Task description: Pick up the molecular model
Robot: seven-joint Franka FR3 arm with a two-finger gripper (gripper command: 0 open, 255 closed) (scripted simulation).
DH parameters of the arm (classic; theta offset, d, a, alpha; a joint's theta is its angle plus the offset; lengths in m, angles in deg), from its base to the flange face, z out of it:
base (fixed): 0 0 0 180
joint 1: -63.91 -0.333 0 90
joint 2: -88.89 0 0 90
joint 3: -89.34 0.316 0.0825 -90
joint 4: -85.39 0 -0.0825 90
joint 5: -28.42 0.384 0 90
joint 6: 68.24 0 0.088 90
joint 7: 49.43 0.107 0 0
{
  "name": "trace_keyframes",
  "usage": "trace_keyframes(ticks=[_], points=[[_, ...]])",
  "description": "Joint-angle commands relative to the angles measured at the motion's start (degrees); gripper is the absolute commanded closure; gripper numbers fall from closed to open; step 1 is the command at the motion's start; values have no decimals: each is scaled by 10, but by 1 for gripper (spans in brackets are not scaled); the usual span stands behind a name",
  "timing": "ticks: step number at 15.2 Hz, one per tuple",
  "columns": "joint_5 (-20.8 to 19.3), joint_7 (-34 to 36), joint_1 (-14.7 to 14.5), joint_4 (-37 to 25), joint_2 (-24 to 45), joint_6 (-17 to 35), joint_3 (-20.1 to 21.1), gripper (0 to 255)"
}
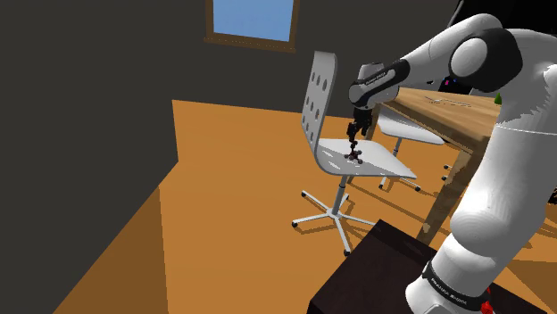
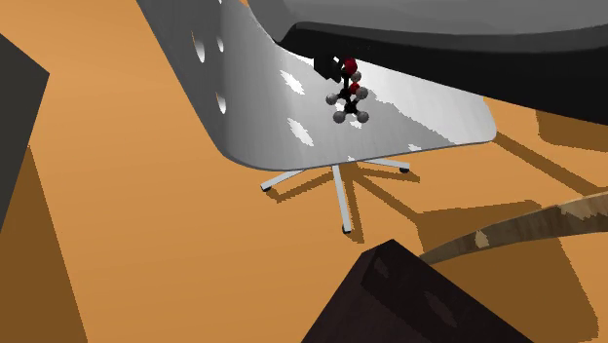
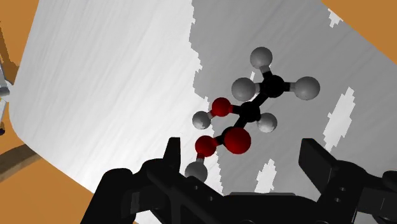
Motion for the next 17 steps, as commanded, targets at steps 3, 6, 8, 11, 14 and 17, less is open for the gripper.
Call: trace_keyframes(ticks=[3,6,8,11,14,17], points=[[5,-1,4,4,20,27,-1,0],[8,0,6,15,31,48,0,0],[8,0,6,16,34,52,0,0],[8,0,6,16,34,52,0,255],[8,0,6,16,34,52,0,255],[8,0,6,16,35,52,0,255]])
